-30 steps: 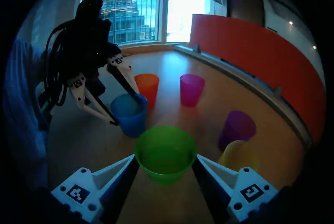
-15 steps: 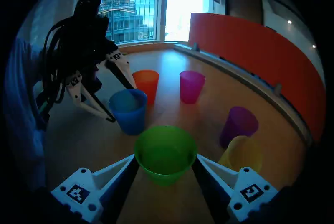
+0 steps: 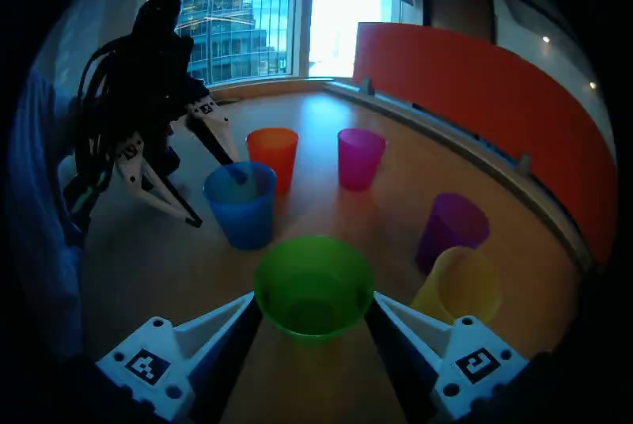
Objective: Pour water
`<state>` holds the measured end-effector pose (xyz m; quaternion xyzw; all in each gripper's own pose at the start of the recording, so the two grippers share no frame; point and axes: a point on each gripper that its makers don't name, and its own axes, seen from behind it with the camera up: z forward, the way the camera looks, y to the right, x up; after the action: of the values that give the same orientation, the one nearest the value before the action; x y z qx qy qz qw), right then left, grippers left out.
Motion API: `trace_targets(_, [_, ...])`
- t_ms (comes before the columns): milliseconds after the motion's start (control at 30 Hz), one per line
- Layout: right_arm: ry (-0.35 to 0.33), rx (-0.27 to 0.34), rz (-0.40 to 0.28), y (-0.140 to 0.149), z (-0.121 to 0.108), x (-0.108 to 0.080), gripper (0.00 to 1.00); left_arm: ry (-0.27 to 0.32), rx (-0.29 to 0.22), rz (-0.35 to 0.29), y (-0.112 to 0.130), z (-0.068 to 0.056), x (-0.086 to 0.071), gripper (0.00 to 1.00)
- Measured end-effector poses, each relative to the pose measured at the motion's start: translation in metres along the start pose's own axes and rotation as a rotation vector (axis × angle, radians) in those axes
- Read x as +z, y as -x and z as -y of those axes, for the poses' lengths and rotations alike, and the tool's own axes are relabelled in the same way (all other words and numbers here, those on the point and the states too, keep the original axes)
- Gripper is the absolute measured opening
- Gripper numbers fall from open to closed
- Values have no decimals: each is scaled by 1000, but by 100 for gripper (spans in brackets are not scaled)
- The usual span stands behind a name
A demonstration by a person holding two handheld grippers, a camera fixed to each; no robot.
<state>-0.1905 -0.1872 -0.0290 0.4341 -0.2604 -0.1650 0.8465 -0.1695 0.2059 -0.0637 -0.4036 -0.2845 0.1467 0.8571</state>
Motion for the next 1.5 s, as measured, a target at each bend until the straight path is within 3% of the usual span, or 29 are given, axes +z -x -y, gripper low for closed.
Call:
trace_targets(367, [33, 9, 15, 9, -3, -3, 100, -1, -23, -1, 2, -1, -7, 97])
trace_targets(633, [66, 21, 7, 13, -5, -20, 100, -37, -46, -16, 4, 6, -19, 97])
trace_targets(1067, [166, 52, -24, 16, -9, -62, 100, -195, -111, -71, 10, 30, -50, 97])
trace_targets(1500, [293, 163, -105, 12, -22, -98, 100, -369, -180, -175, 9, 65, -83, 97])
